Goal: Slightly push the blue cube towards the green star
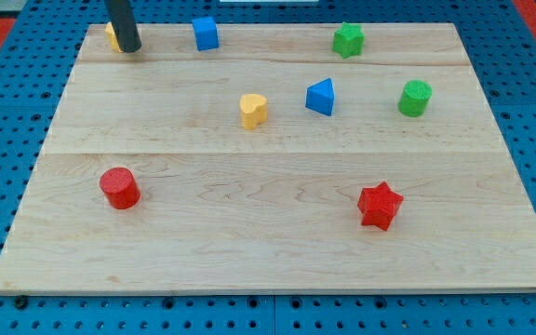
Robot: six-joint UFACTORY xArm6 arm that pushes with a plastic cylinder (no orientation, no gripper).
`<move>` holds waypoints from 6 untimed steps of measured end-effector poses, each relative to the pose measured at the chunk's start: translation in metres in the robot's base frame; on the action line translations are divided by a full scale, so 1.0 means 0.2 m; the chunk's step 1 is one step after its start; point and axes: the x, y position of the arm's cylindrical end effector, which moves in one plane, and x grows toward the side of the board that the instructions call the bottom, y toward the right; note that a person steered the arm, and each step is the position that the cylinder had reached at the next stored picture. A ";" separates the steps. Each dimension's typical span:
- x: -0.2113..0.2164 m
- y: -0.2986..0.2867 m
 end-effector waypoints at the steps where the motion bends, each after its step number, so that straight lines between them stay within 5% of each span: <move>1: 0.00 0.08; 6: -0.25 0.49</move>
